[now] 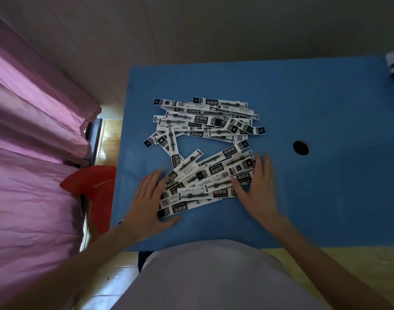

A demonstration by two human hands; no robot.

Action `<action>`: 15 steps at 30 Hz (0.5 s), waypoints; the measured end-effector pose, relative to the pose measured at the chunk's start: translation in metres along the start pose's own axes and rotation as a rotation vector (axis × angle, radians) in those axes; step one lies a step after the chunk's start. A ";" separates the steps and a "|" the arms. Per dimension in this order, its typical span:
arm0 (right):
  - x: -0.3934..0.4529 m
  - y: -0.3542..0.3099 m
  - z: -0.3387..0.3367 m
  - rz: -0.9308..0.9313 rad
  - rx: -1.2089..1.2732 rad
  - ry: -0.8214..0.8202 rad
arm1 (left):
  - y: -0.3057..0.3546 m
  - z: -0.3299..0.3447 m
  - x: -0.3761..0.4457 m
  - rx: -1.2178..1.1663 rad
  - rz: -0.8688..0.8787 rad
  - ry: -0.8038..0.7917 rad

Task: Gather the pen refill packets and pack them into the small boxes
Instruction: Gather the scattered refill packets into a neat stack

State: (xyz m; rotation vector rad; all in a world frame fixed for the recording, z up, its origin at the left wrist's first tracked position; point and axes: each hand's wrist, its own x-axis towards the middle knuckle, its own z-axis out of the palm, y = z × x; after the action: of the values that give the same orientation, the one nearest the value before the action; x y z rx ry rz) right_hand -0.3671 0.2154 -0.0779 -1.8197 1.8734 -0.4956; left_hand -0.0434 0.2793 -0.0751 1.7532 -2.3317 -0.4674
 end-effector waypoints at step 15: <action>0.012 -0.014 -0.001 -0.118 0.084 0.034 | 0.016 -0.004 0.032 -0.052 -0.067 0.091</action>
State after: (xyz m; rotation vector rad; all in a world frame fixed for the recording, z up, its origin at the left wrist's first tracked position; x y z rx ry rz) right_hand -0.3562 0.2028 -0.0702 -1.8845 1.7475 -0.6408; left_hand -0.0654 0.2520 -0.0668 1.7941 -2.1859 -0.4439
